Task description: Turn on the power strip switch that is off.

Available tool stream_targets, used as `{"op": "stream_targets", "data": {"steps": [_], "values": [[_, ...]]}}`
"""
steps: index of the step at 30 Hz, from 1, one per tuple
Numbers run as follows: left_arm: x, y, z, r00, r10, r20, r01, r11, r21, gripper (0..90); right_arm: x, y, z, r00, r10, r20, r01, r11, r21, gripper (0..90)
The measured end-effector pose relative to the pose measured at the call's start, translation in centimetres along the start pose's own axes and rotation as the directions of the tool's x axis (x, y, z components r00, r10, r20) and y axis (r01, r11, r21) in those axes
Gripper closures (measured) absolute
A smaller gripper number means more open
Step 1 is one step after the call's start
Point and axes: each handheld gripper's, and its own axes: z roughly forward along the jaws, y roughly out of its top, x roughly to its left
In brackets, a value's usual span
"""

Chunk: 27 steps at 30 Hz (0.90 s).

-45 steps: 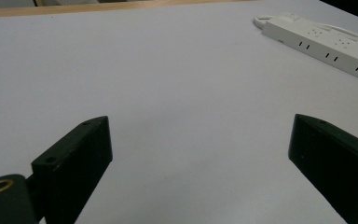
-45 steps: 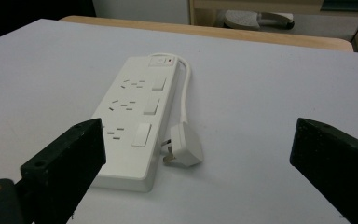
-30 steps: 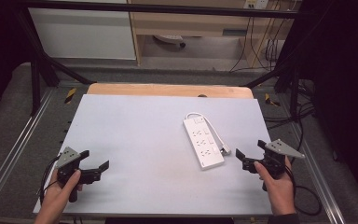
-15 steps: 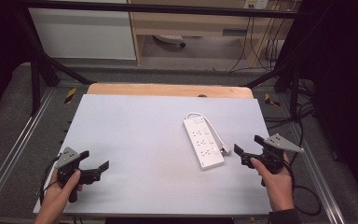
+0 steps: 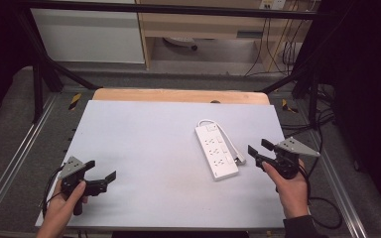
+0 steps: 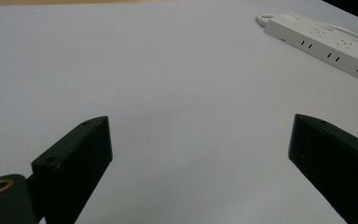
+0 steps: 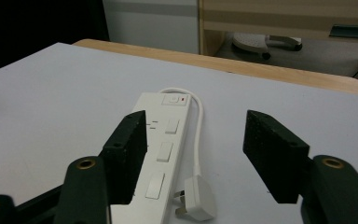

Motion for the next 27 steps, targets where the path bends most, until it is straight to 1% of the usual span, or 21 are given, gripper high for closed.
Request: {"op": "stream_targets", "data": {"steps": [1, 2, 3, 5, 6, 7, 14, 18, 24, 27], "values": [[0.0, 0.0, 0.0, 1.0, 0.0, 0.0, 0.0, 1.0, 0.0, 6.1, 0.0, 0.0, 0.1, 1.0, -0.001, -0.001, 0.001, 1.0, 0.0, 43.9], [0.0, 0.0, 0.0, 1.0, 0.0, 0.0, 0.0, 1.0, 0.0, 6.2, 0.0, 0.0, 0.1, 1.0, -0.001, -0.001, 0.001, 1.0, 0.0, 43.9], [0.0, 0.0, 0.0, 1.0, 0.0, 0.0, 0.0, 1.0, -0.001, 6.2, 0.1, 0.1, 0.3, 1.0, -0.001, -0.004, 0.001, 1.0, -0.001, 47.6], [0.0, 0.0, 0.0, 1.0, 0.0, 0.0, 0.0, 1.0, 0.0, 6.1, 0.2, 0.1, 0.4, 0.9999, -0.006, -0.008, 0.006, 1.0, 0.0, 51.5], [0.0, 0.0, 0.0, 1.0, 0.0, 0.0, 0.0, 1.0, 0.0, 6.1, 0.2, 0.1, 0.4, 0.9999, -0.006, -0.008, 0.006, 1.0, 0.0, 51.5], [0.0, 0.0, 0.0, 1.0, 0.0, 0.0, 0.0, 1.0, 0.0, 6.1, 0.2, 0.2, 0.6, 0.9999, -0.015, -0.008, 0.015, 1.0, 0.002, 56.5], [0.0, 0.0, 0.0, 1.0, -0.001, 0.0, 0.001, 1.0, -0.001, 6.1, 0.3, 0.4, 1.2, 0.9996, -0.024, -0.013, 0.023, 1.0, -0.012, 70.6], [0.0, 0.0, 0.0, 1.0, 0.001, 0.0, -0.001, 1.0, 0.0, 6.1, 0.3, 0.6, 1.6, 0.9996, -0.021, -0.019, 0.021, 1.0, -0.022, 77.6], [0.0, 0.0, 0.0, 1.0, 0.005, -0.002, -0.005, 1.0, 0.0, 6.1, 0.5, 0.9, 2.5, 0.9991, -0.032, -0.029, 0.031, 0.999, -0.032, 84.6], [0.0, 0.0, 0.0, 1.0, 0.005, -0.002, -0.005, 1.0, -0.001, 6.1, 0.6, 0.9, 2.8, 0.9987, -0.034, -0.037, 0.033, 0.999, -0.031, 86.3]]}}
